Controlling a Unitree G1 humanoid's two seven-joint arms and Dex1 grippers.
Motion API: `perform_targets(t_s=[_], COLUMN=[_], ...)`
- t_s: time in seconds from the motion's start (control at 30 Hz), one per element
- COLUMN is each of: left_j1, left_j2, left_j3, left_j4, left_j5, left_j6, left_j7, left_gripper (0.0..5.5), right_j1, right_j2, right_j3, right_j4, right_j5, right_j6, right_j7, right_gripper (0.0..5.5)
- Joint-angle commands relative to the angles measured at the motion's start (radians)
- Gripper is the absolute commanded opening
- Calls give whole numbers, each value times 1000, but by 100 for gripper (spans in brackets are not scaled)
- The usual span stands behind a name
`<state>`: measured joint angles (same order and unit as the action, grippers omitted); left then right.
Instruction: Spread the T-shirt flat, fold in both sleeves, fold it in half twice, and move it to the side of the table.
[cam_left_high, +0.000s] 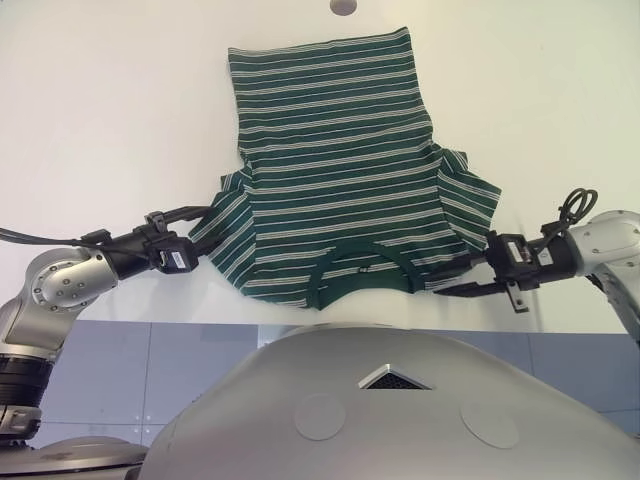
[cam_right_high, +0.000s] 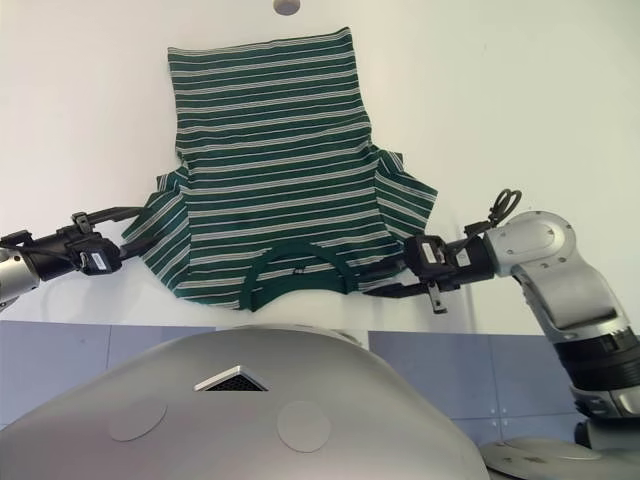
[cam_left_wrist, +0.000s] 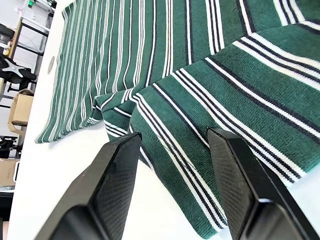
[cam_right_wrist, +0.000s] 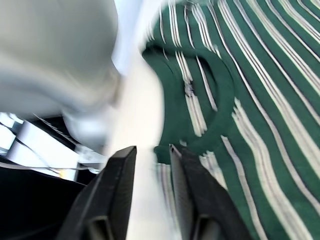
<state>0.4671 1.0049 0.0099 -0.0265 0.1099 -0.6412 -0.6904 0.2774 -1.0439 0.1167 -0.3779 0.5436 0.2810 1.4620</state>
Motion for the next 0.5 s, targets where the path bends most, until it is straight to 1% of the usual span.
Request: perform_targets(t_s=[0.03,0.1,0.17,0.2,0.3,0.37,0.4,0.5], left_j1=[72,106,129,127,83,104,125,205], left_j2=[76,118,157,160,143,103,80,-6], left_j3=[62,86,117,141,206,269,295,361], left_j4=[-76,-6,87,101,54,-31,-56,-25], left_j5=[-25,55,183,191,103,33,-11,-168], left_j6=[20,-49,-140,-157,-129,-64,-24,100], left_j7=[-67,-70,-23,-8,11,23,22,9], left_gripper=[244,244,244,244,244,244,244,244], right_j1=[-96,-197,-331,-379,-506,-677,-766,-964], right_j2=[-26,44,199,265,399,523,581,682], right_j3=[-74,-81,-26,6,77,122,122,102], right_j4=[-18,36,166,226,400,677,826,1173], right_j5=[216,266,164,99,-42,-176,-227,-311], right_j6=[266,353,335,298,226,115,61,-46], right_j7=[-28,-110,-269,-330,-422,-507,-563,-660], right_gripper=[164,164,164,164,164,164,164,164])
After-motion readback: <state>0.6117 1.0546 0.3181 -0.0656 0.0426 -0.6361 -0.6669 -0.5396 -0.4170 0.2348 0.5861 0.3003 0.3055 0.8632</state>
